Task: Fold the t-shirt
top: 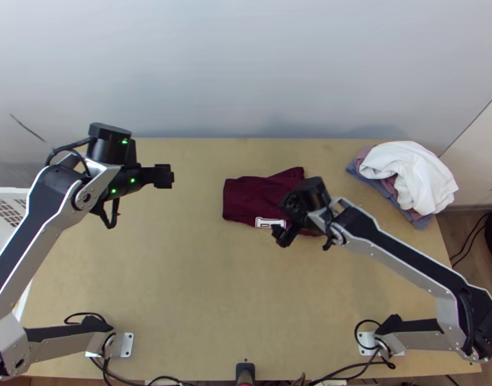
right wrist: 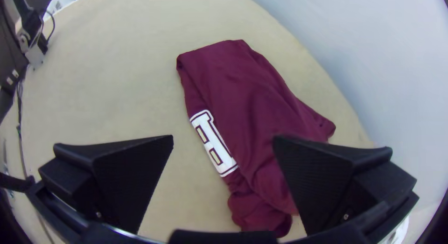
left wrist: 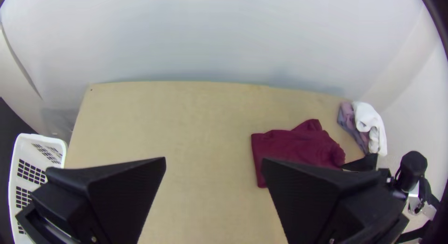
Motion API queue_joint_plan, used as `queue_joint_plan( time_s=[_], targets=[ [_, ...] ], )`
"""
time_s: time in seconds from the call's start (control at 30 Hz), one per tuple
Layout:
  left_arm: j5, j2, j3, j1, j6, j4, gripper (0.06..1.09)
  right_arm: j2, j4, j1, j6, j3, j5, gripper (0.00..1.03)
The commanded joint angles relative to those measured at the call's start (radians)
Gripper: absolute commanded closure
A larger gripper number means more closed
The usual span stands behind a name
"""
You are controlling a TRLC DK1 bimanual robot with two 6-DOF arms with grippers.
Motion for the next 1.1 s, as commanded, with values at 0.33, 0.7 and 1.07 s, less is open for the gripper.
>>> queue_joint_plan(
  time_s=[0.33,0.7,1.07],
  targets=[
    [0.001,-0.013,-0.059,0.046,-0.007,0.022,0.1,0.136,0.505,0.058,-0.375,-0.235,0.109,0.04],
    [0.002,-0.024,-0.073,0.077,0.003,0.029,0.1,0.261,0.675,0.015,-0.469,-0.241,0.145,0.04],
    [0.012,-0.042,-0.113,0.092,0.005,0.031,0.1,0.261,0.692,0.015,-0.477,-0.238,0.17,0.04]
  ],
)
